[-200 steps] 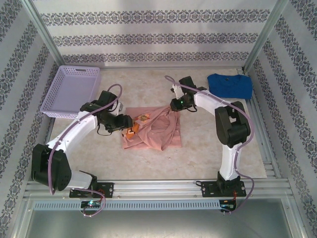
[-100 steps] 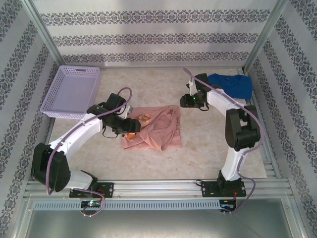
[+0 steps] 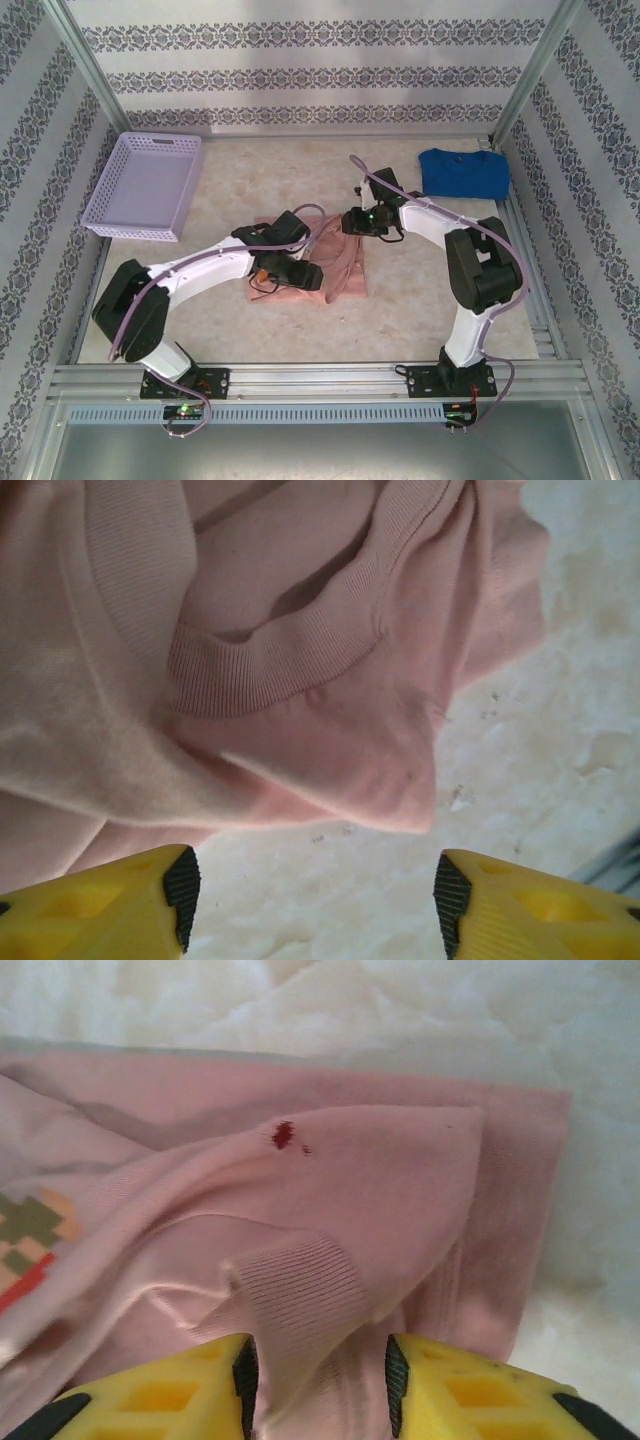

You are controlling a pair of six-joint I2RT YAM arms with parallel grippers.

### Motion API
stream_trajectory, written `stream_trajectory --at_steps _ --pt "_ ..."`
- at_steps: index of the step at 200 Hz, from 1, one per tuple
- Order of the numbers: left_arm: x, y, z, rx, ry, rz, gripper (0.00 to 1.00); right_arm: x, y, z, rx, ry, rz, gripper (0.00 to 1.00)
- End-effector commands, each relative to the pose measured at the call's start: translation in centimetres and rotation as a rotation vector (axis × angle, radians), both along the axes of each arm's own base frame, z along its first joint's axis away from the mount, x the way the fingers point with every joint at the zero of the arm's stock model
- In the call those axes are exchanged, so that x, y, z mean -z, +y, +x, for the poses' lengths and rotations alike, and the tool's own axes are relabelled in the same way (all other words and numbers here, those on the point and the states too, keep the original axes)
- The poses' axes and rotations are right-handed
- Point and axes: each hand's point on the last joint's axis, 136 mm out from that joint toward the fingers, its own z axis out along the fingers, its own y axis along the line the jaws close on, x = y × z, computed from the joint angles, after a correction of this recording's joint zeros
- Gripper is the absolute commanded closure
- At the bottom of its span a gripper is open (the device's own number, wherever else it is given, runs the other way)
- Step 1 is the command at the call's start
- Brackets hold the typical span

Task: Fold the inside-out t-shirt

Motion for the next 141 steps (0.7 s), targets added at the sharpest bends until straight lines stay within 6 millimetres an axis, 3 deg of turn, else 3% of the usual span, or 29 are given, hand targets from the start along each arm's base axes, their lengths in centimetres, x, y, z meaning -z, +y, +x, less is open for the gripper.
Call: stream_trajectory --at_steps 1,33,87,141 --pt "-1.7 -2.6 1.4 0.040 -0.092 -0.024 0.39 -0.3 0.0 1.4 0.010 -0.032 -0.019 0.68" --pt "-1.3 -4.7 1.3 0.101 -0.095 -0.001 0.45 0.1 -0.5 1.7 0.011 -0.027 -0.040 0.75" --pt "1.7 -5.1 2.3 0.126 -0.052 0.135 0.49 0.2 -0.6 2.2 0.006 -0.016 -0.031 0.81" --pt "2.9 -4.7 2.3 0.125 -0.064 0.220 0.57 0.6 -0.5 2.3 0.000 -0.006 -0.025 0.84"
